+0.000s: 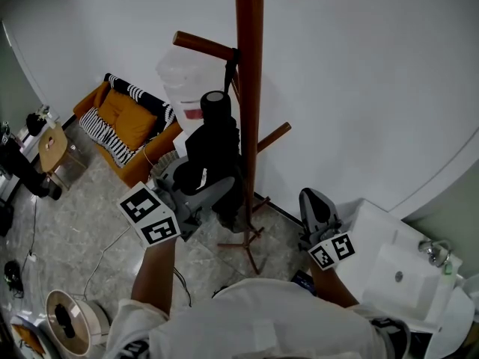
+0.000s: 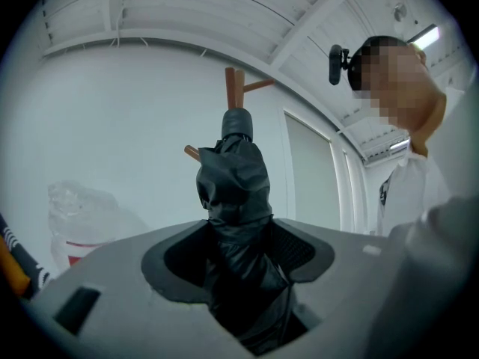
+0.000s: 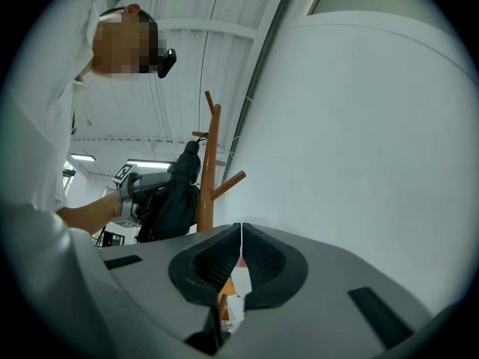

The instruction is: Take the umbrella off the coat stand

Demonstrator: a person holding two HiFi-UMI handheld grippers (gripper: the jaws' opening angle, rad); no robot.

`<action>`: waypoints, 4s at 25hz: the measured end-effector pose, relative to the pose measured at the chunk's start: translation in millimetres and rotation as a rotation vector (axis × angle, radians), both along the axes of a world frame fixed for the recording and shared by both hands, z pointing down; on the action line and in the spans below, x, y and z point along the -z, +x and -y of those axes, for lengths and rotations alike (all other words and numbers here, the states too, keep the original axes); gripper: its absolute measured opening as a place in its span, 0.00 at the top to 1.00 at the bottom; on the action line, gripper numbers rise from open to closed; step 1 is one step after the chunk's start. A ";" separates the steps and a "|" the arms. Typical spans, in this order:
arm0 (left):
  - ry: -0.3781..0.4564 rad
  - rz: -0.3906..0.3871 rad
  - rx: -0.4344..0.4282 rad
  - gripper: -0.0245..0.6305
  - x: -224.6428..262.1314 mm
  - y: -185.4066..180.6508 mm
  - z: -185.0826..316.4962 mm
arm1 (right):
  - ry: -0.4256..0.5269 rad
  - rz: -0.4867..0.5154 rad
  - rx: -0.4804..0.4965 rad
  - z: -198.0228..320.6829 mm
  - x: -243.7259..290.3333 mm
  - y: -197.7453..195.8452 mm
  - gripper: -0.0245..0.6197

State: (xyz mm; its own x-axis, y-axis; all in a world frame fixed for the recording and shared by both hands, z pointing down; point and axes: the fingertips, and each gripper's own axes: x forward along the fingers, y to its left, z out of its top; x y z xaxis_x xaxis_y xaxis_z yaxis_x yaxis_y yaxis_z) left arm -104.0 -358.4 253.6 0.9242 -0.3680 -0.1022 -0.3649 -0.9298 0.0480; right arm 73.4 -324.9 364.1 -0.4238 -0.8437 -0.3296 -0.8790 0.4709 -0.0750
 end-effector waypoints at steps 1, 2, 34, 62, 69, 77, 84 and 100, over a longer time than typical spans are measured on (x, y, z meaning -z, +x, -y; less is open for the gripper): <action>0.007 -0.004 0.001 0.55 2.4 -0.9 -0.3 | 0.001 0.000 0.002 0.0 -0.3 -0.8 0.94; 0.012 -0.009 0.003 0.55 4.9 -2.0 -0.5 | 0.001 0.000 0.004 -0.1 -0.5 -1.8 0.94; 0.186 -0.018 0.153 0.55 76.7 -49.6 7.0 | 0.002 0.010 0.022 -2.2 2.0 -7.5 0.94; 0.205 -0.106 0.328 0.55 34.9 -116.1 3.6 | -0.063 0.006 0.090 6.2 -20.8 -28.5 0.94; 0.178 -0.076 0.428 0.55 -18.2 -133.2 -2.9 | -0.082 -0.009 0.107 5.6 -24.9 -35.8 0.94; 0.097 -0.062 0.517 0.55 -87.7 -150.1 -20.9 | -0.139 -0.020 0.139 6.5 -44.7 -48.2 0.94; -0.037 -0.108 0.537 0.55 -154.9 -145.9 -33.4 | -0.195 -0.042 0.183 8.4 -67.6 -66.9 0.94; -0.140 -0.051 0.597 0.55 -252.7 -130.7 -59.6 | -0.367 -0.109 0.168 -3.1 -146.1 -72.5 0.94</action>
